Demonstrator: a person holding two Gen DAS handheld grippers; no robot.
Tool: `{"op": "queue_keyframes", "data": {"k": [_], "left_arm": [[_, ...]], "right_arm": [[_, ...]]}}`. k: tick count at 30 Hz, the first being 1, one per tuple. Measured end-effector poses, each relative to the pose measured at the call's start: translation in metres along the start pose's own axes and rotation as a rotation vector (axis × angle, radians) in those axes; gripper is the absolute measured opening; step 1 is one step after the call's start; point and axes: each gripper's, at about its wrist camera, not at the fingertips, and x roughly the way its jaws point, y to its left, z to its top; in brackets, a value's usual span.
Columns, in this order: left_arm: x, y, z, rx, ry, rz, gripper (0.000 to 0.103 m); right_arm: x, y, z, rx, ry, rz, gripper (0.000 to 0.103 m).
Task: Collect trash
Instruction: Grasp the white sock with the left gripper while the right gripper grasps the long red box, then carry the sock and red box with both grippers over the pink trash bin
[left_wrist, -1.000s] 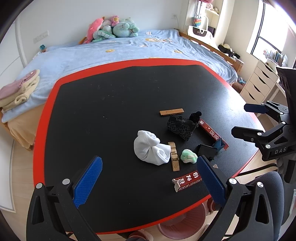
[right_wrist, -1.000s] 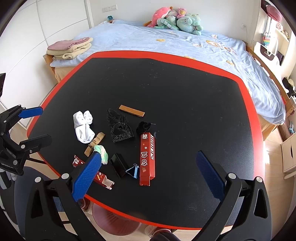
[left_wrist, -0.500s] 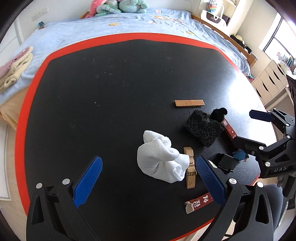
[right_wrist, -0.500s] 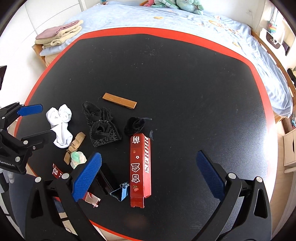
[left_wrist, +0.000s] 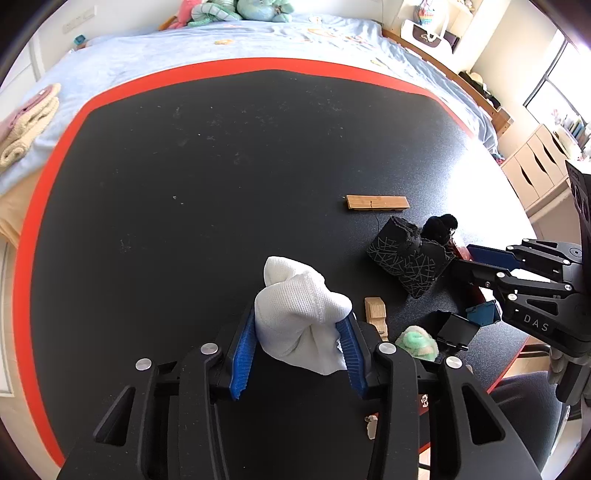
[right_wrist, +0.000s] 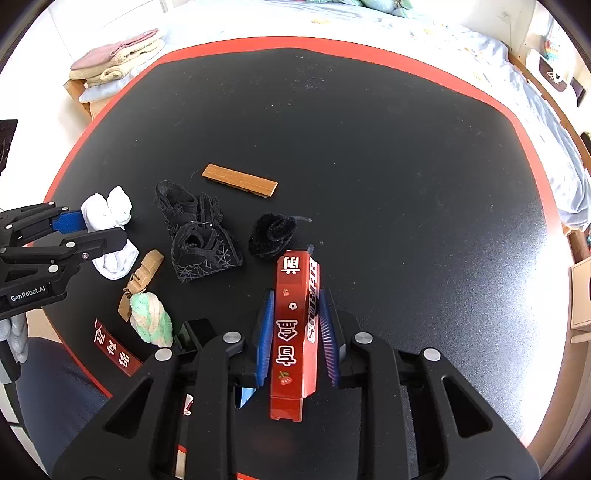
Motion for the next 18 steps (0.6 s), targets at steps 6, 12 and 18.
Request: {"op": "queue_keyframes", "data": {"k": [6,12,18], "left_arm": [[-0.01,0.003,-0.006,0.001,-0.032,0.007,0.031],[-0.028,-0.005,-0.012,0.017,-0.075,0.031,0.031],[-0.058,-0.017,-0.023,0.056,-0.125,0.049,0.031]], "right_arm": [[-0.009,-0.003,-0.005,0.003,-0.025,-0.002,0.016],[-0.033,-0.006,-0.013,0.015,-0.079,-0.005,0.015],[-0.069,-0.002,-0.028,0.008,-0.149,0.012,0.015]]}}
